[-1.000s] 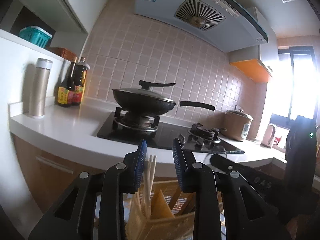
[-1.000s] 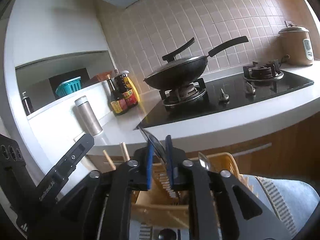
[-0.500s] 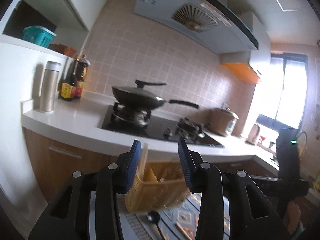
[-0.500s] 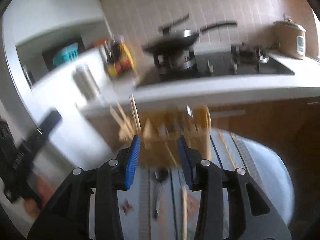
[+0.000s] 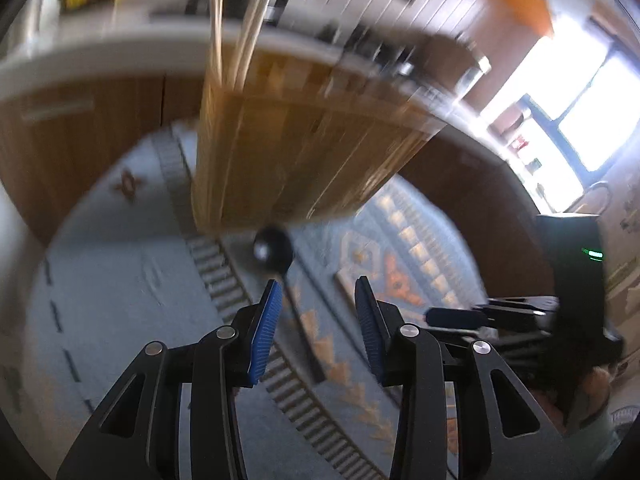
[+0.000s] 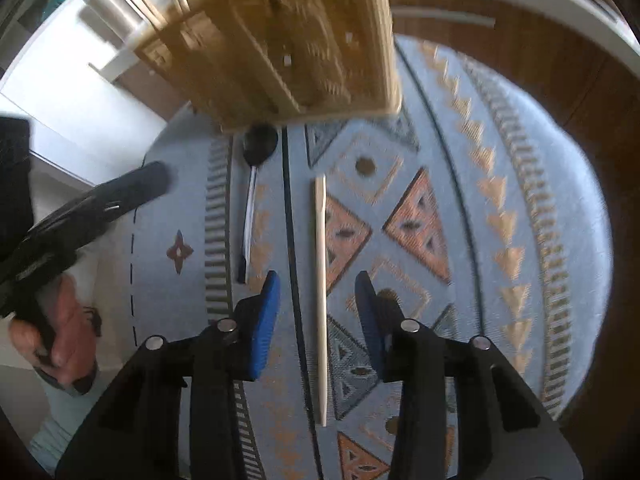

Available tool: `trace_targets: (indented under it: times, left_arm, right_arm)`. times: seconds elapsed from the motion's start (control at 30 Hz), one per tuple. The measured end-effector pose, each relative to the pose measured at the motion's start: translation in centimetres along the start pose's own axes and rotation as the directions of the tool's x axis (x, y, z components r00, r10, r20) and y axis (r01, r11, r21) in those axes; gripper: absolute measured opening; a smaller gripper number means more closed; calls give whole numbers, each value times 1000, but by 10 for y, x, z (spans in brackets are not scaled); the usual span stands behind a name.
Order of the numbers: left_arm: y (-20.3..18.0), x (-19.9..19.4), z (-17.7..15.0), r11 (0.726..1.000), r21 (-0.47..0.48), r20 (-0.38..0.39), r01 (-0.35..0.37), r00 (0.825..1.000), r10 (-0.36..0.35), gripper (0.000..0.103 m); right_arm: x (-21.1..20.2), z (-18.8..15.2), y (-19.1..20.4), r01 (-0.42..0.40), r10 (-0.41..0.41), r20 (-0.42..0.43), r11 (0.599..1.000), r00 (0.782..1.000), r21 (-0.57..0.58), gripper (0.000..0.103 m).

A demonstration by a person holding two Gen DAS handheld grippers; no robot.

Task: Organize utensils
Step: 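Move both open tools back down toward the remaining utensils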

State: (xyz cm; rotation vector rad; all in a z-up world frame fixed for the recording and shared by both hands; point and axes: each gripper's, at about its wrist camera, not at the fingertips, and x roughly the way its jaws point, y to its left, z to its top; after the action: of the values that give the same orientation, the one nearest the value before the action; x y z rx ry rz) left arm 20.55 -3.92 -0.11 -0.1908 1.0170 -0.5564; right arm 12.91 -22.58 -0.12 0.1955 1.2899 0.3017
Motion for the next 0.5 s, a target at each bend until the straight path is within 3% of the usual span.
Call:
trace_targets:
  times: [0.1, 0.23, 0.33, 0.5]
  left_arm:
    - [7, 30, 1, 998, -18, -47, -55, 997, 54, 36]
    - [7, 52, 4, 995, -4, -81, -105, 991, 104, 36]
    - [4, 62, 4, 993, -5, -82, -120, 989, 119, 36]
    - [-8, 72, 8, 977, 37, -66, -209, 975, 211, 31]
  right_arm:
    - [15, -2, -3, -18, 18, -21, 1000, 1000, 18, 33]
    - [32, -8, 2, 47, -48, -50, 999, 998, -25, 25]
    - [39, -11, 5, 71, -73, -46, 996, 996, -45, 22]
    - [44, -15, 15, 132, -135, -32, 987, 990, -90, 14]
